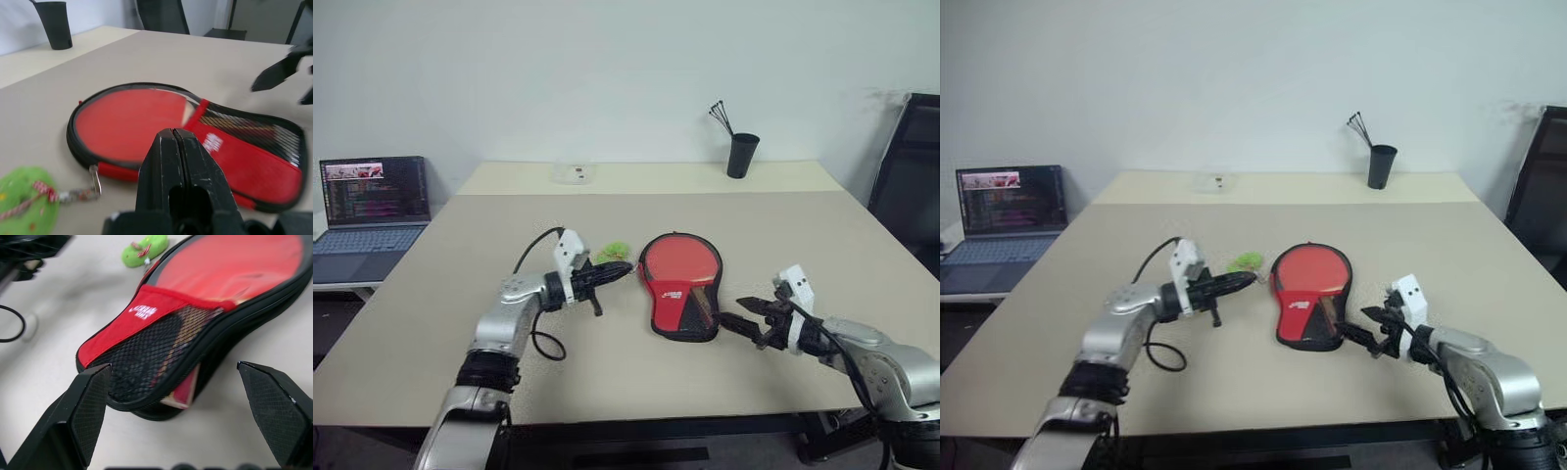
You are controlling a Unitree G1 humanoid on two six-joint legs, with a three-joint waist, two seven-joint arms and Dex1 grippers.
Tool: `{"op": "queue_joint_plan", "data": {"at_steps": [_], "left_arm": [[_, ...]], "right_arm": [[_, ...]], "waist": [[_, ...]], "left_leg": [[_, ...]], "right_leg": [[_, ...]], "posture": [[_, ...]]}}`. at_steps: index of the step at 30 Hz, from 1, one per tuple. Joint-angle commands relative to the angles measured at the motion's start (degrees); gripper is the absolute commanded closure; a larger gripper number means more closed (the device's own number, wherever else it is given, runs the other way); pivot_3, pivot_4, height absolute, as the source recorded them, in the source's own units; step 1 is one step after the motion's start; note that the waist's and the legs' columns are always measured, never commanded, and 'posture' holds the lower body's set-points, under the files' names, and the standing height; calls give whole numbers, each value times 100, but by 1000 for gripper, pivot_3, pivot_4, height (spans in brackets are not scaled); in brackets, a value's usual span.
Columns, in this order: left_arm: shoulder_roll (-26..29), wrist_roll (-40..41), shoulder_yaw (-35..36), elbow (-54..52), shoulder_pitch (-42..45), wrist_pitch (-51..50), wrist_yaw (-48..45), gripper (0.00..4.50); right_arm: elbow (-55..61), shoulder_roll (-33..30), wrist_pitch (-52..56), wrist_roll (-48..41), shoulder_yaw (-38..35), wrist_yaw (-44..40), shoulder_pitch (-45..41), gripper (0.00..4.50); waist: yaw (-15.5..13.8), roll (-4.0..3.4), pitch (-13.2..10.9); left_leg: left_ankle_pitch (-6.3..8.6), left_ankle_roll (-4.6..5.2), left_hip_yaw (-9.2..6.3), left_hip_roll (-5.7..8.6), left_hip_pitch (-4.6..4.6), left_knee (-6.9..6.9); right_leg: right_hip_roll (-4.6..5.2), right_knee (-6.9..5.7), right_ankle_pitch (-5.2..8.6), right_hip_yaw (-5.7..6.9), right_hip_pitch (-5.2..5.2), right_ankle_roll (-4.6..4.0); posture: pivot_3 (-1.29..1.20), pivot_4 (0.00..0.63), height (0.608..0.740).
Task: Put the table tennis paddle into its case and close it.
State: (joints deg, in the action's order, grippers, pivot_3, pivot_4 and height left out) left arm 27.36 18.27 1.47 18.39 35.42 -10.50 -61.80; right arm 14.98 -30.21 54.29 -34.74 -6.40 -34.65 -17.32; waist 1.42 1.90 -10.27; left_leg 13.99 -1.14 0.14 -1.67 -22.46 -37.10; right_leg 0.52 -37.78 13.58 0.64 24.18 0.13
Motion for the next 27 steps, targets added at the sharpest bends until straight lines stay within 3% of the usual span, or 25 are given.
{"op": "queue_joint_plan", "data": {"at_steps": [1, 9, 15, 20, 23, 27], "left_arm": [[192, 221, 236, -522, -102, -190, 85, 4482], [270, 215, 228, -857, -289, -345, 236, 4482], [267, 201, 198, -956, -299, -396, 286, 4482], [254, 203, 186, -980, -276, -412, 302, 4482], [248, 189, 161, -989, -265, -398, 301, 4500], [251, 187, 156, -965, -246, -379, 298, 4500]], "right_arm": [[50, 121, -29, -12, 136, 61, -131, 0], [-76, 501, 68, 64, 697, 164, -234, 0], [177, 634, 290, -173, 610, 223, -342, 0], [-97, 810, -30, 142, 469, 652, -472, 0], [-282, 806, -38, 226, 374, 786, -537, 563], [-398, 729, -104, 427, 469, 819, -570, 563]], "waist": [[-3, 0, 0], [4, 0, 0], [5, 0, 0], [9, 0, 0], [7, 0, 0], [6, 0, 0]], "left_leg": [[0, 0, 1, 0, 3, 0], [0, 0, 4, 1, 3, 3], [0, 0, 3, 0, 4, 3], [0, 0, 4, 0, 4, 4], [0, 0, 4, 1, 4, 4], [0, 0, 5, 1, 1, 5]], "right_leg": [[0, 0, 0, -1, -2, 0], [-1, 3, 0, -2, -2, 0], [-1, 2, 0, -2, -2, 0], [-2, 2, 0, -3, -1, 0], [-1, 2, 0, -3, -1, 0], [-1, 5, 0, -3, 0, 0]], "posture": [[0, 150, 740], [0, 150, 740], [0, 150, 740], [0, 150, 740], [0, 150, 740], [0, 150, 740]]}}
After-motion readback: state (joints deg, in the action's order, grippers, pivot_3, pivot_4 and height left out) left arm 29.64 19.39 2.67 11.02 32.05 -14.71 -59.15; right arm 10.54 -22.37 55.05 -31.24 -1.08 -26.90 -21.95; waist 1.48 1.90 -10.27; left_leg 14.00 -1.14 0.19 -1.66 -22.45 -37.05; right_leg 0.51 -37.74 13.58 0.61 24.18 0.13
